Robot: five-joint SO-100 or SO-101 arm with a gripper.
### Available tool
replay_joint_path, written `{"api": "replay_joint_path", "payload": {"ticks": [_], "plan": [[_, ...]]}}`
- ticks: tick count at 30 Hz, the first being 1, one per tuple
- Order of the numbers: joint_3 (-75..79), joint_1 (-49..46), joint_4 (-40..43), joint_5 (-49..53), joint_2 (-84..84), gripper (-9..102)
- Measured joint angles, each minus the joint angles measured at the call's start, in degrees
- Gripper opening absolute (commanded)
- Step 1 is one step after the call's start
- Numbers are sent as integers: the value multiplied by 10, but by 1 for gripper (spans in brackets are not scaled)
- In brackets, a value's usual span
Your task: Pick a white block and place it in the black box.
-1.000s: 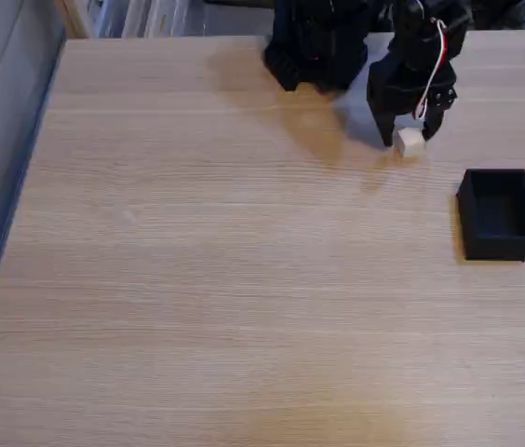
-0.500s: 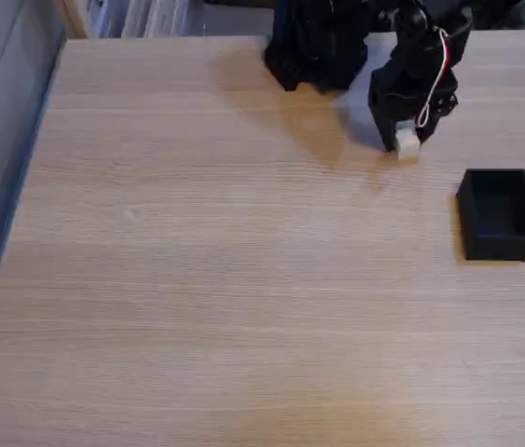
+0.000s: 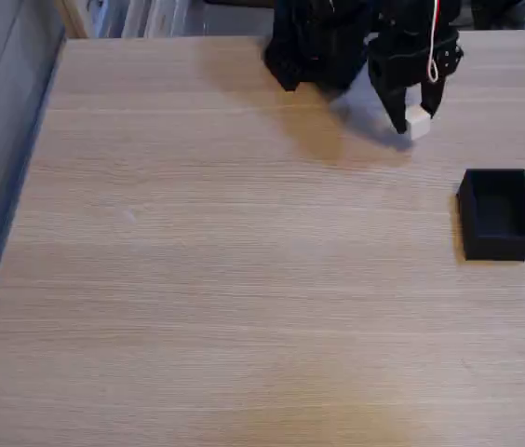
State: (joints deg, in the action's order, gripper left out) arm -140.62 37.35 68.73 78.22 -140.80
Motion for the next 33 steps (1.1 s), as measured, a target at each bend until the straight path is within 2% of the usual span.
{"api": "replay_joint_path", "payload": {"ticks": [6, 16, 24, 33], "plan": [[65, 47, -2, 43, -15, 0], [264, 73, -77, 47, 204, 0], [381, 29, -115, 55, 365, 0], [384, -27, -149, 96, 414, 2]]}}
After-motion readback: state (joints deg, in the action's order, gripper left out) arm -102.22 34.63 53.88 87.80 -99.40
